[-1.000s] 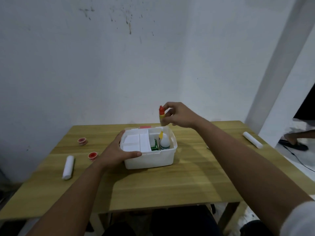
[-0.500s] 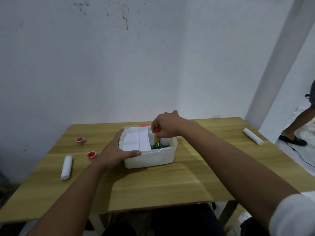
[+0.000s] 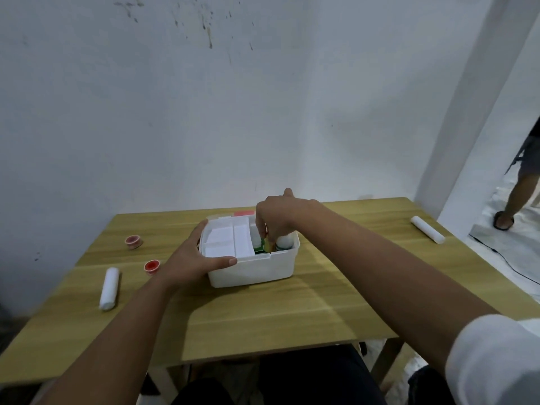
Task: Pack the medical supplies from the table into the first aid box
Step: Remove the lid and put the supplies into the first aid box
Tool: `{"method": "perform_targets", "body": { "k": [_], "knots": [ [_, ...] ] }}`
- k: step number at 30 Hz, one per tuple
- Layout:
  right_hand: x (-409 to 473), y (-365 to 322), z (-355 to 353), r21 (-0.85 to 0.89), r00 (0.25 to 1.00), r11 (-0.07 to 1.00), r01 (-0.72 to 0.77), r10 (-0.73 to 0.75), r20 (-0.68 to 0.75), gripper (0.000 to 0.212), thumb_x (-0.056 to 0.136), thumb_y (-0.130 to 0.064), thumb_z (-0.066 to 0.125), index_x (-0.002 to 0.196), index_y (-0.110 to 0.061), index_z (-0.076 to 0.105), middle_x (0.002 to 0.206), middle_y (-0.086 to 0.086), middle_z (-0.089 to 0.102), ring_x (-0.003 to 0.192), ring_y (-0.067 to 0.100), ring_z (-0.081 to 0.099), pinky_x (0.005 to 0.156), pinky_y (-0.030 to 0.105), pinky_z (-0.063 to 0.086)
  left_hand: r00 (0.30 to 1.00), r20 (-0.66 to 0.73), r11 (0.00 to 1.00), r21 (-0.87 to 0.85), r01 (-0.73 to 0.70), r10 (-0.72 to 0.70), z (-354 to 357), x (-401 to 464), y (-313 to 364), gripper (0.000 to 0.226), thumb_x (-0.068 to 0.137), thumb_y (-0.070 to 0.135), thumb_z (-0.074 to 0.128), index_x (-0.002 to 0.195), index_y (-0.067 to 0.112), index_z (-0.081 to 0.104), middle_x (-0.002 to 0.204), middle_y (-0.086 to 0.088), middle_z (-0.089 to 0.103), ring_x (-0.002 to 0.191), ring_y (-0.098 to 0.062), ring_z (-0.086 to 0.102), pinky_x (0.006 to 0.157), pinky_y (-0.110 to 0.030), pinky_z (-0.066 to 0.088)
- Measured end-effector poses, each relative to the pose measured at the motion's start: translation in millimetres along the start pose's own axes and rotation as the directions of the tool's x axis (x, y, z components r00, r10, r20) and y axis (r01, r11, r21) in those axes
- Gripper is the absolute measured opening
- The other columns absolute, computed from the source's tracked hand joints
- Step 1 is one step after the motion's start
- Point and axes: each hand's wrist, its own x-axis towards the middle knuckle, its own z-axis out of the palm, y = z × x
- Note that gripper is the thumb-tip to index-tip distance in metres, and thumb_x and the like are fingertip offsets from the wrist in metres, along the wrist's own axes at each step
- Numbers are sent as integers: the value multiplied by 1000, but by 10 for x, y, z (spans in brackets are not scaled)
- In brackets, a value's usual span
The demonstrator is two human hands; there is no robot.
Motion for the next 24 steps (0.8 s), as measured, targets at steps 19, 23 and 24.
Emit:
{"method": "perform_targets", "body": {
  "k": [19,23,24],
  "knots": [
    [31,-84,134,-91,997,995,48,-42,60,8,85,-19,79,85,-27,75,88,-8,69,96,18,60,109,56,22,1000,-2,1000,27,12,-12,-4,26,-21,141,41,77,83,159,39,14,158,5,36,133,-19,41,100,-39,47],
    [34,-70,211,-122,998,990,65,-62,31,10,87,-15,72,89,-25,73,83,-8,67,92,18,61,108,54,26,1000,-6,1000,5,5,-5,-4,33,-41,136,48,68,85,159,38,14,158,5,35,128,-14,39,95,-34,45],
    [37,-40,201,-80,998,995,60,-58,27,9,85,-19,75,89,-26,73,85,-8,68,92,17,61,106,52,28,1000,-6,1000,0,1,-1,-1,38,-44,136,48,67,85,160,37,14,158,4,35,127,-14,39,94,-33,45]
  ]
}}
